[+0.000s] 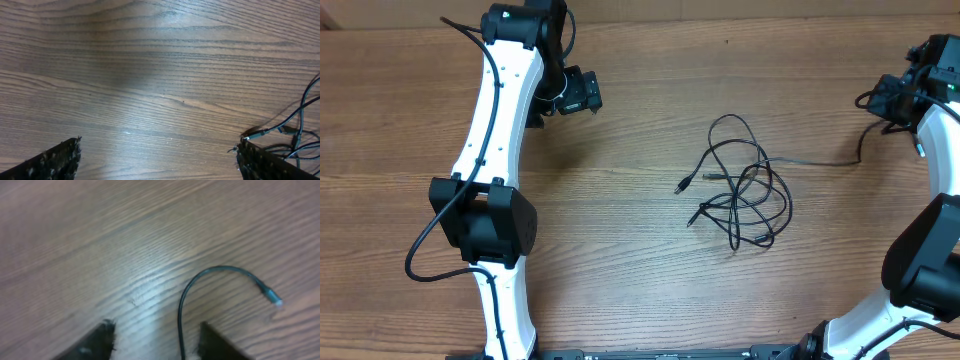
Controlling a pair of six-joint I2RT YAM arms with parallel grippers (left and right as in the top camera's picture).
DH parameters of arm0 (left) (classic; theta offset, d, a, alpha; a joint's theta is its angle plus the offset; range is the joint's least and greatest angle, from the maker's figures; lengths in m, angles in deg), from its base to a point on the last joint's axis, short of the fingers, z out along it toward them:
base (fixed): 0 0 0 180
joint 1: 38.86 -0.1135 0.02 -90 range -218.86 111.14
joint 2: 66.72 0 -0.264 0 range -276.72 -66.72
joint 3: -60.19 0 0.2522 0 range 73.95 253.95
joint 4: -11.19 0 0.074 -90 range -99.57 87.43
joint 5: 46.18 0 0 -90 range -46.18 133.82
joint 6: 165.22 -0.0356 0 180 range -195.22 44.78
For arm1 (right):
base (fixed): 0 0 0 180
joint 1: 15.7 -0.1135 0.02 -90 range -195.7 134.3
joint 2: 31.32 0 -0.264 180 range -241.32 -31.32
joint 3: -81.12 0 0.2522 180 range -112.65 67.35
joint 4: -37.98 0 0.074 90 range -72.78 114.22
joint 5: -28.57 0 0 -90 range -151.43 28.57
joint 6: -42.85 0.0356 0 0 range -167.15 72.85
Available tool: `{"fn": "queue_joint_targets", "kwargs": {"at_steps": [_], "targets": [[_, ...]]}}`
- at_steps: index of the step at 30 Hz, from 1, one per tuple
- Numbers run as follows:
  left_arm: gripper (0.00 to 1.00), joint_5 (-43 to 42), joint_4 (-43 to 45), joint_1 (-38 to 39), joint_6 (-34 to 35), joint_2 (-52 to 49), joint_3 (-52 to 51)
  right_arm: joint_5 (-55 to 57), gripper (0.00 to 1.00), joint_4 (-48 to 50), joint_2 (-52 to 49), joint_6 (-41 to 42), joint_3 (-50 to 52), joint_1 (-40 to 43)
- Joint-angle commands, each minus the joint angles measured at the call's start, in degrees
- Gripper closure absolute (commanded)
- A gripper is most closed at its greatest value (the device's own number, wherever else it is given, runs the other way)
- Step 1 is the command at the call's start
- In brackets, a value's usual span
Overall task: Untangle cables
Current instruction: 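Return the right gripper to the cable pile and grasp strands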
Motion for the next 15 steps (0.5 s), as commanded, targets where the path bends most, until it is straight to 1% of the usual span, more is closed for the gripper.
{"fn": "queue_joint_targets", "kwargs": {"at_steps": [1,4,8,11,15], "targets": [[0.00,0.8,0.0,-0.2,0.4,-0.4,1.1,-1.7,0.41,-0.1,-0.1,-0.1,-0.3,0.1],[0.01,0.8,0.0,-0.2,0.4,-0.4,1.1,-7.2,0.37,-0.5,-0.1,0.5,-0.3,0.1],[0.01,0.8,0.0,-0.2,0.4,-0.4,1.1,-16.2,0.35,-1.7,-0.1,8.8,-0.3,0.0],[0.00,0.8,0.0,-0.2,0.4,-0.4,1.1,-23.4,0.32,-6.0,-0.1,13.4,-0.3,-0.7],[0.00,0.8,0.0,-0.2,0.4,-0.4,1.1,-26.1,0.21,-14.2,-0.1,13.6,-0.3,-2.9]]}}
